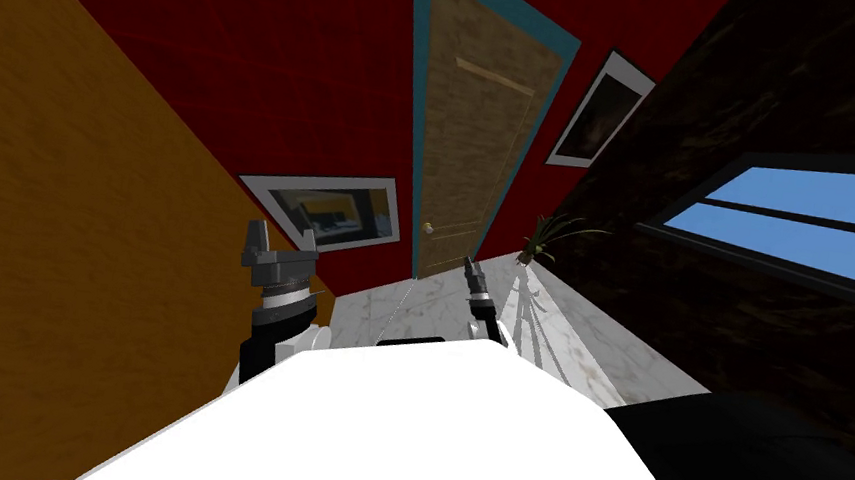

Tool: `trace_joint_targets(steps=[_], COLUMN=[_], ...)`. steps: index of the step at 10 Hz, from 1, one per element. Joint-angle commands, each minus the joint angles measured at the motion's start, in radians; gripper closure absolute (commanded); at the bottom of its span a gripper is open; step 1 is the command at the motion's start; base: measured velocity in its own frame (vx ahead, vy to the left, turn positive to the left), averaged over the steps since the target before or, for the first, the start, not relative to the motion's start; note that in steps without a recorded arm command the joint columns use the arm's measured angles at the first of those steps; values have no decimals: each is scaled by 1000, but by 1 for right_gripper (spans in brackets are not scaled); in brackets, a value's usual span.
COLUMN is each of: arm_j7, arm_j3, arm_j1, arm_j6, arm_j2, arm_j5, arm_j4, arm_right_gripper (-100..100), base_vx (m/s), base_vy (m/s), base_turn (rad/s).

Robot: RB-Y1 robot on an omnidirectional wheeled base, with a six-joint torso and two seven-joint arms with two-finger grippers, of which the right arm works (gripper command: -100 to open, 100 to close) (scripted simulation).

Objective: Pull the door open

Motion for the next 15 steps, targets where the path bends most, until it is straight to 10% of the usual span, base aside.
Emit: trace_joint_targets(steps=[1, 15], arm_j7=[30, 278], arm_j3=[-3, -27], arm_j1=[-10, -111], arm_j6=[-9, -76], arm_j2=[-4, -19], arm_j5=[8, 78], arm_j4=[37, 350], arm_right_gripper=[-100, -100], base_vx=[92, 105], base_vy=[22, 4], base_turn=[54, 59])
